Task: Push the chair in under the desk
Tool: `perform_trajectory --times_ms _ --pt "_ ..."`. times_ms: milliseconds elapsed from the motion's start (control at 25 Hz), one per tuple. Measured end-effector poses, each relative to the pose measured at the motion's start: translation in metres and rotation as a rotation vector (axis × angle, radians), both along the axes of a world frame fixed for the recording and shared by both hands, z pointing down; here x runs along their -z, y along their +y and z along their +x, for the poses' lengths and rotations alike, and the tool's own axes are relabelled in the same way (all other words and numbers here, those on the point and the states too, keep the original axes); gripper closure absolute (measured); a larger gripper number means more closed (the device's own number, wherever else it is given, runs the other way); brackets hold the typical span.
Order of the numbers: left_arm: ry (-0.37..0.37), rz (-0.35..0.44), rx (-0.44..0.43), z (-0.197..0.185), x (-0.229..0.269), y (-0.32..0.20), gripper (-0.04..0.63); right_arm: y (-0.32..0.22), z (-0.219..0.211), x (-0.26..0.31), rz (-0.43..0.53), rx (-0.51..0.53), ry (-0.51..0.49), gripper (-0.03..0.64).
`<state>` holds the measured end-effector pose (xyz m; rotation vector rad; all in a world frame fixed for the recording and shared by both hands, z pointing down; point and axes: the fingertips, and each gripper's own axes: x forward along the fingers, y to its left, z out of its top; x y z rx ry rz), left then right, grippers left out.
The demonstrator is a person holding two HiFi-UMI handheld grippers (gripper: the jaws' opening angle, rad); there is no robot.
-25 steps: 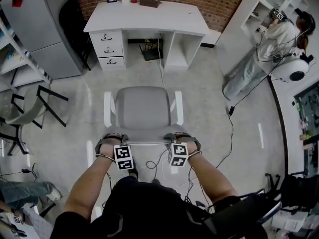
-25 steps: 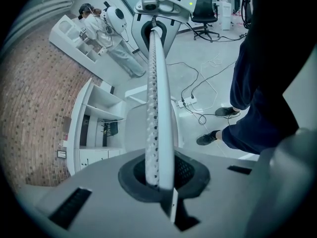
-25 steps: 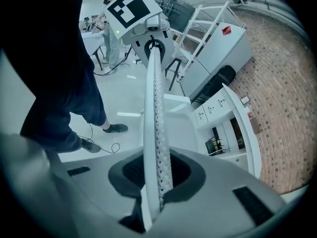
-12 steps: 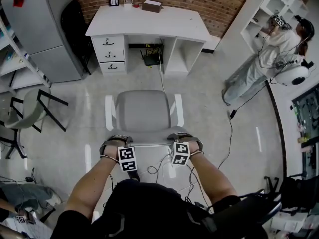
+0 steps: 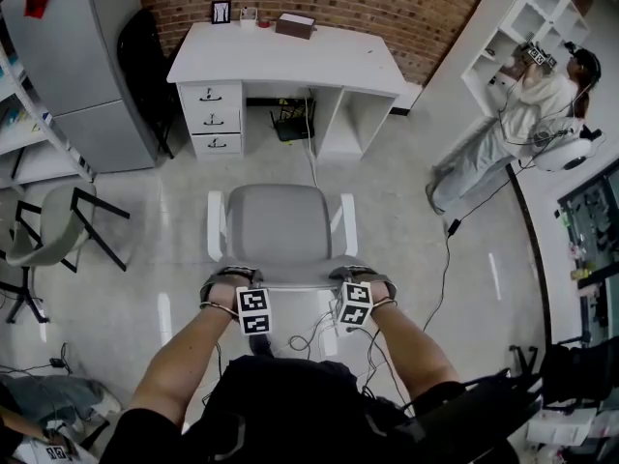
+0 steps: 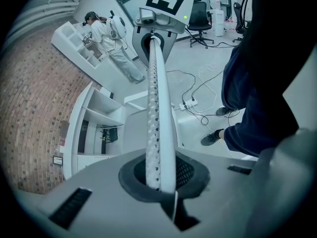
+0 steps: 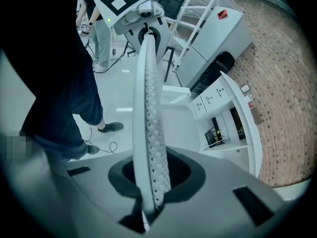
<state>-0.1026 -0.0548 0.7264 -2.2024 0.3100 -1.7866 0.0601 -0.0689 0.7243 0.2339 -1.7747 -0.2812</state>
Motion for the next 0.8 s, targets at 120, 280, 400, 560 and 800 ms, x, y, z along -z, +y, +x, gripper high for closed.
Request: perform_trajectory --times_ms 120,280,400,560,800 --pt "0.003 0.004 -0.012 -0.009 -0.001 -0.008 0.584 -0.007 -0.008 -0.002 0.001 -0.016 0.008 0.563" --pt "0.004 0.017 -0.017 -0.017 -0.002 -0.022 0.584 -0.019 -0.014 -0.005 -0.014 -0.031 0.018 0.561" --pt "-0.003 0.001 -0.019 -0.022 -0.002 -0.029 0.584 -0.025 -0.018 -0.007 -0.037 -0.047 0.019 0.560" --pt "-0.008 0.023 -0.041 -0.029 0.000 -0.044 0.584 -0.036 -0.025 -0.005 -0.039 -0.061 0.014 0.561" --pt "-0.012 0.036 -0.059 -0.038 -0.002 -0.062 0.584 -0.050 -0.034 -0.006 -0.042 -0.071 0.016 0.563"
